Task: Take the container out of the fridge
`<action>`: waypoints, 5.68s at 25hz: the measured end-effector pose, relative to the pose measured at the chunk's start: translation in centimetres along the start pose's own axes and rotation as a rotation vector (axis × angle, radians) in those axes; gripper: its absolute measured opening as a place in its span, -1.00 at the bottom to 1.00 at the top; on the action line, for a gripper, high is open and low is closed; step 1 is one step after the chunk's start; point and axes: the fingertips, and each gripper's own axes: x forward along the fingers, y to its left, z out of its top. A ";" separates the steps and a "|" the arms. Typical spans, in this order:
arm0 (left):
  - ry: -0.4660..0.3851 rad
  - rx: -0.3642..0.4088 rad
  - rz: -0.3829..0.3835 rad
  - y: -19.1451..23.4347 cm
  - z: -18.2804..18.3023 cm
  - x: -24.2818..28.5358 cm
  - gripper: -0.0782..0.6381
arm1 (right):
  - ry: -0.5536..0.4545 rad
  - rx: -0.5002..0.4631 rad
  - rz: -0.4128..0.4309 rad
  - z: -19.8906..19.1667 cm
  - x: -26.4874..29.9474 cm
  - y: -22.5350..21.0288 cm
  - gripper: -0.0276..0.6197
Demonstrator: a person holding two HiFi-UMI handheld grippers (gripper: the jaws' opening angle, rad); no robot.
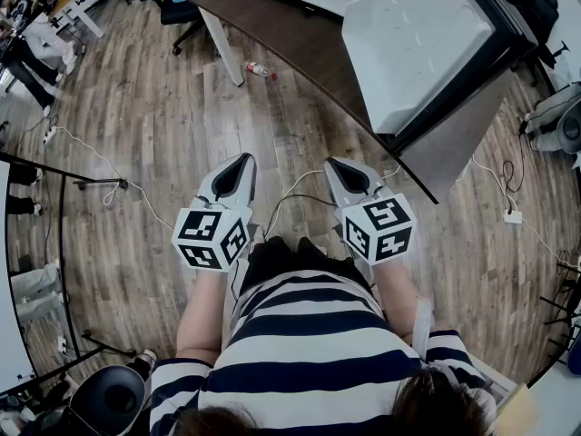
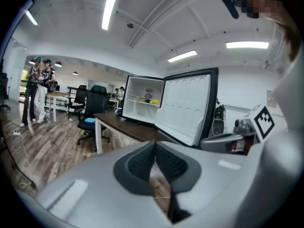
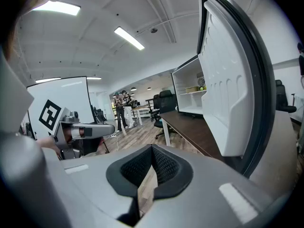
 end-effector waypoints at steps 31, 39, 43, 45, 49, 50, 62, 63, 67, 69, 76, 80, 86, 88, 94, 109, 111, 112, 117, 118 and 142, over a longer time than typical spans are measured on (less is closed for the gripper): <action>0.034 0.054 -0.029 21.5 3.4 1.3 -0.78 | -0.046 0.093 -0.220 5.9 15.0 5.2 -0.93; 0.053 0.063 -0.110 21.6 3.9 5.1 -0.78 | 0.001 0.098 -0.246 5.9 17.0 3.8 -0.93; 0.030 0.107 -0.127 21.5 6.3 7.5 -0.78 | -0.016 0.106 -0.233 7.7 19.6 1.6 -0.93; 0.016 0.126 -0.127 22.0 7.5 9.1 -0.78 | -0.025 0.105 -0.224 8.7 21.5 0.2 -0.93; 0.005 0.132 -0.141 23.1 9.3 13.0 -0.78 | -0.030 0.109 -0.213 10.3 25.0 -2.7 -0.93; 0.007 0.133 -0.149 23.2 9.7 14.0 -0.78 | -0.033 0.113 -0.213 10.8 25.7 -3.4 -0.93; 0.034 0.195 -0.226 22.4 13.9 26.5 -0.78 | -0.045 0.141 -0.221 14.7 30.2 -11.0 -0.93; 0.029 0.200 -0.236 22.1 14.4 27.3 -0.78 | -0.044 0.139 -0.219 14.9 30.5 -11.4 -0.93; 0.013 0.210 -0.272 20.8 16.1 29.8 -0.78 | -0.042 0.130 -0.224 15.8 31.1 -13.3 -0.93; 0.012 0.230 -0.290 20.5 16.8 30.9 -0.78 | -0.046 0.128 -0.230 16.2 31.3 -13.9 -0.93; 0.003 0.311 -0.373 19.2 19.2 34.5 -0.78 | -0.042 0.119 -0.248 16.8 31.6 -15.2 -0.93; 0.010 0.394 -0.412 18.5 20.3 36.8 -0.78 | -0.041 0.136 -0.266 16.9 31.8 -15.8 -0.93; 0.008 0.476 -0.517 17.5 22.5 40.9 -0.78 | -0.031 0.185 -0.312 17.5 33.7 -18.3 -0.93; -0.001 0.514 -0.543 17.4 23.7 42.2 -0.78 | -0.032 0.188 -0.322 18.2 34.5 -19.0 -0.93; -0.026 0.598 -0.599 17.8 27.0 45.3 -0.78 | -0.051 0.201 -0.382 20.9 36.4 -21.2 -0.93; -0.076 0.826 -0.583 19.0 31.1 52.7 -0.78 | -0.066 0.177 -0.473 25.4 41.8 -25.6 -0.93; -0.082 0.854 -0.593 18.8 31.4 53.5 -0.78 | -0.061 0.174 -0.491 25.6 42.1 -26.0 -0.93; -0.085 0.870 -0.599 18.6 31.6 53.9 -0.78 | -0.059 0.175 -0.499 25.7 42.2 -26.2 -0.93; -0.102 0.959 -0.636 17.6 32.6 55.4 -0.78 | -0.042 0.193 -0.536 25.6 42.6 -26.9 -0.93; -0.098 0.976 -0.650 17.4 32.6 55.7 -0.78 | -0.036 0.197 -0.543 25.5 42.7 -27.0 -0.93; 0.036 1.368 -0.729 15.9 32.0 60.5 -0.78 | 0.035 0.302 -0.572 22.2 45.3 -28.7 -0.93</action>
